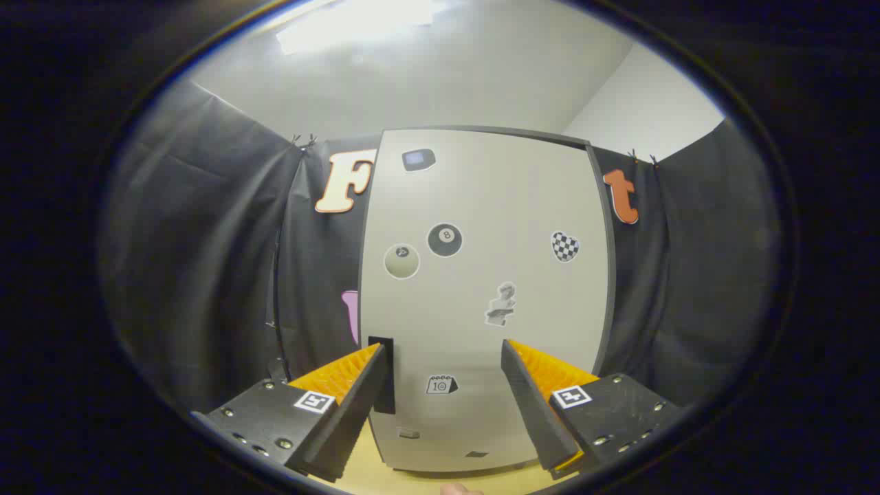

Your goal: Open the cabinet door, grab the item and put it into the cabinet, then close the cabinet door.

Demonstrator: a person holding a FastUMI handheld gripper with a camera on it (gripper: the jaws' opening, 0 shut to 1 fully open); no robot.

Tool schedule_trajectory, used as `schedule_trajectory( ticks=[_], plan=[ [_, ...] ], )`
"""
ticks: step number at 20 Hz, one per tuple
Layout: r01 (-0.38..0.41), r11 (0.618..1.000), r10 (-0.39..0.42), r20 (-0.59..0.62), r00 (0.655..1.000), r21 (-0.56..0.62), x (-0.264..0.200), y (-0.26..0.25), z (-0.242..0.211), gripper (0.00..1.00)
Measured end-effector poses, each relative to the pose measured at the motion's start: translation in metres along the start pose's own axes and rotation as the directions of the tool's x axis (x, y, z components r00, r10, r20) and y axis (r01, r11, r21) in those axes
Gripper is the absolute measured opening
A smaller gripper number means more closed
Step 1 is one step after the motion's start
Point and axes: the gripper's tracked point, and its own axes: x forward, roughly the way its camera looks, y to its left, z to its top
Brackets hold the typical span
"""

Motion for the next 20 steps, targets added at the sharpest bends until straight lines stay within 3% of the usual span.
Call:
schedule_trajectory(
  ticks=[20],
  plan=[
    [-0.018,1.0,0.018,-0.01,1.0,0.004,0.004,0.02,-0.004,0.99]
  ],
)
